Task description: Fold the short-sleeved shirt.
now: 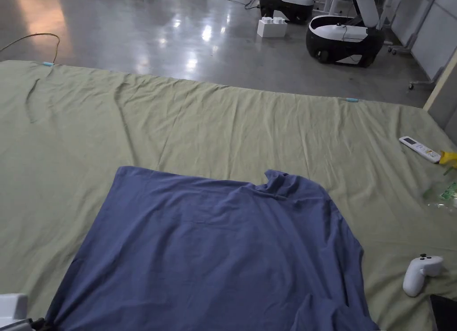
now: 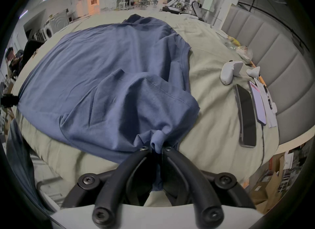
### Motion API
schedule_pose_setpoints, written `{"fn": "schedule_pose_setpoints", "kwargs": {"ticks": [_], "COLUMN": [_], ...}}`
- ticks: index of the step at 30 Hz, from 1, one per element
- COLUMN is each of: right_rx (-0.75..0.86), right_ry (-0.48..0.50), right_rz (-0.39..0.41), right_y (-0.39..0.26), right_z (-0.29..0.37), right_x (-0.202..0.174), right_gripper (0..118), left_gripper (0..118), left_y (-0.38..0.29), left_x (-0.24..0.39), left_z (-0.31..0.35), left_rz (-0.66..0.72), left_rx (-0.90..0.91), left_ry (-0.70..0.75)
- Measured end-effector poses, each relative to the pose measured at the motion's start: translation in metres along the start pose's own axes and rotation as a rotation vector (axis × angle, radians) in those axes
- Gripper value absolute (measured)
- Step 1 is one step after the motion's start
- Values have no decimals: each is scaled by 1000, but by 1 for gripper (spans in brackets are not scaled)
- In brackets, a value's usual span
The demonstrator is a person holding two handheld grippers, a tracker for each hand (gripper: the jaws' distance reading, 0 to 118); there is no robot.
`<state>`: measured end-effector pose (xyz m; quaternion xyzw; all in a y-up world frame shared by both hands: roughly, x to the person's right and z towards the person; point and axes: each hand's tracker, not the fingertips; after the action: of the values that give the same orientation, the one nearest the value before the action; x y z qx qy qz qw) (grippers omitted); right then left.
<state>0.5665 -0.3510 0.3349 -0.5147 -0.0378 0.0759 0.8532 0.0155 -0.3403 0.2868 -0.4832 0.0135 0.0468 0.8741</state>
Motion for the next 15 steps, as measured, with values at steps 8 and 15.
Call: {"fn": "schedule_pose_setpoints", "kwargs": {"ticks": [8, 15], "right_rx": [23, 142], "right_ry": [-22, -6], "right_rz": [-14, -75], "right_y": [-7, 17], "right_z": [19, 48], "right_x": [4, 7], "right_gripper": [8, 7], "left_gripper": [9, 9], "left_y": [5, 15], "left_x": [0, -7], "left_z": [14, 16], "left_rz": [3, 20], "left_rx": [45, 200], "left_ry": [-21, -74]}}
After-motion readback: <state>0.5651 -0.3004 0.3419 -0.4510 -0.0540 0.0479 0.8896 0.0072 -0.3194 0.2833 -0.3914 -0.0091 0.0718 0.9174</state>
